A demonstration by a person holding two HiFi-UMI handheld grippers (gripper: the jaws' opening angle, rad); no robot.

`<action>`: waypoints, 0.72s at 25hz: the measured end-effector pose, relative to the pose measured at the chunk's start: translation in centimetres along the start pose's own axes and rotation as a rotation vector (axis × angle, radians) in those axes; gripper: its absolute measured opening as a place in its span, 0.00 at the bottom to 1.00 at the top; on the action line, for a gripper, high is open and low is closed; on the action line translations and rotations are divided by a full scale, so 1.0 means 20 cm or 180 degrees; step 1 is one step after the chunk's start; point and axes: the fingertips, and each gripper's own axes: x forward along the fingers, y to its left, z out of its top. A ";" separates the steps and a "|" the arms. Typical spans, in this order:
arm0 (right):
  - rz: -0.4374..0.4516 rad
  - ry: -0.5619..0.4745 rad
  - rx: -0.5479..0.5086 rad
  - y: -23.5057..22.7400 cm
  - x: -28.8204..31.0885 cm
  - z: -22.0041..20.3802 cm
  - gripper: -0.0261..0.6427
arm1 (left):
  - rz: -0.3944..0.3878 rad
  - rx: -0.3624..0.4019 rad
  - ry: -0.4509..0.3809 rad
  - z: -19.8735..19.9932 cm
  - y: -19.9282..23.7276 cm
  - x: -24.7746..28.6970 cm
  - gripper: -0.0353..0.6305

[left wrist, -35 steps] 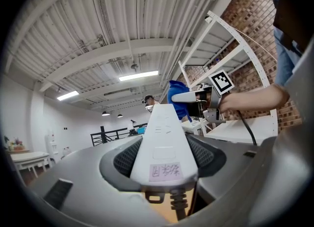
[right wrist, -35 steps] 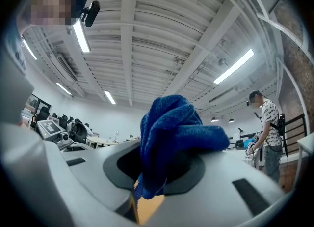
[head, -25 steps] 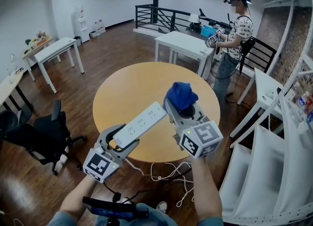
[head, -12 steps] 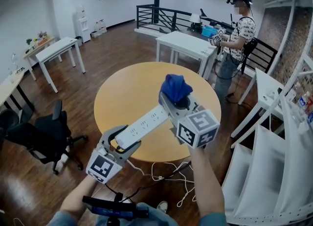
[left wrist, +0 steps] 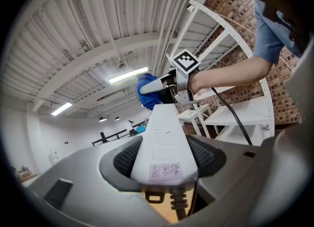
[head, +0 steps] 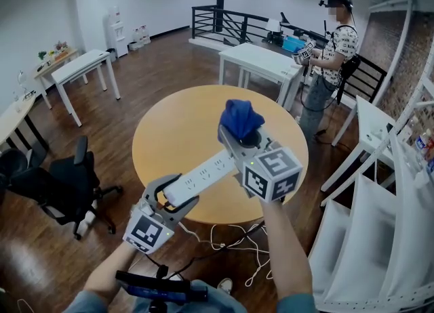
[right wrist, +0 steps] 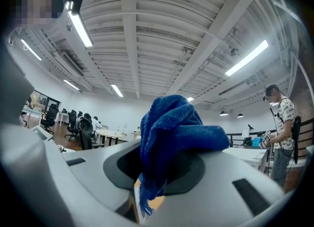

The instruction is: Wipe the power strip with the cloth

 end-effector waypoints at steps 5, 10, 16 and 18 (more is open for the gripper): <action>0.0067 -0.0001 0.0002 0.05 0.03 0.01 0.17 | 0.0001 0.0032 0.0042 -0.01 -0.01 0.01 0.47; 0.0151 0.0012 0.0006 0.12 0.07 0.02 0.17 | 0.0026 0.0034 0.0049 -0.01 -0.01 0.03 0.47; 0.0260 0.0047 0.0052 0.22 0.10 -0.01 0.17 | 0.0052 0.0091 0.0061 -0.03 0.01 0.04 0.47; 0.0308 0.0044 0.0081 0.26 0.11 -0.02 0.17 | 0.0074 0.0036 0.0103 -0.04 0.01 0.04 0.47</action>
